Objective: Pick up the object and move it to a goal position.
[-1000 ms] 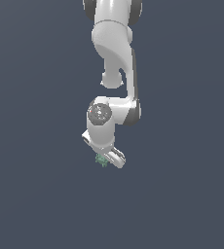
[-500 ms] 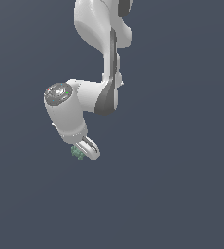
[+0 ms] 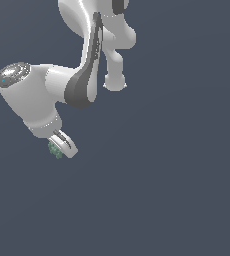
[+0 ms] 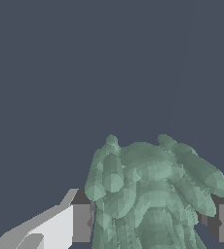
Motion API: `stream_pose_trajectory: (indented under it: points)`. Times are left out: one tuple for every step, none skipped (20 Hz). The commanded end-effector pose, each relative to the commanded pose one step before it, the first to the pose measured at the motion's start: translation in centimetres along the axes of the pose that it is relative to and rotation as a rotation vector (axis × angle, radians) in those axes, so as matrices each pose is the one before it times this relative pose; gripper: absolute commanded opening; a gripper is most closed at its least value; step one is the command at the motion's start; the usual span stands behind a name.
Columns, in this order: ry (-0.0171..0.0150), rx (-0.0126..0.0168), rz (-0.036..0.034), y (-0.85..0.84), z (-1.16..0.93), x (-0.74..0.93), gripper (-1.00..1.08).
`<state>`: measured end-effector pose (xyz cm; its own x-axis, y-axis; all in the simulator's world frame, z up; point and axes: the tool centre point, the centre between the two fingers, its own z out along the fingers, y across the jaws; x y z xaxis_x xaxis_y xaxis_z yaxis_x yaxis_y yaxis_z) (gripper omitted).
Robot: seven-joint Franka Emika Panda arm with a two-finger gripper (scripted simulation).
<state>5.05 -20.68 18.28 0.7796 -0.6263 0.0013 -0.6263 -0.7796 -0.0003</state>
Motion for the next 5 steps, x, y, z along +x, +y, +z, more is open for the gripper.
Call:
stream_pose_trajectory:
  points:
    - [-0.00138,-0.00022,-0.00230,0.563,-0.563,0.519,-1.00]
    - [0.00000,0.00000,0.00000,0.129,-0.122,0.129,-1.00]
    - [0.00000,0.00000,0.00000,0.088,-0.084,0.090,-1.00]
    - [0.00000,0.00000,0.00000,0.050,-0.048,0.053,-1.00]
    - [0.00000,0.00000,0.00000,0.016,-0.016,0.017,-1.00]
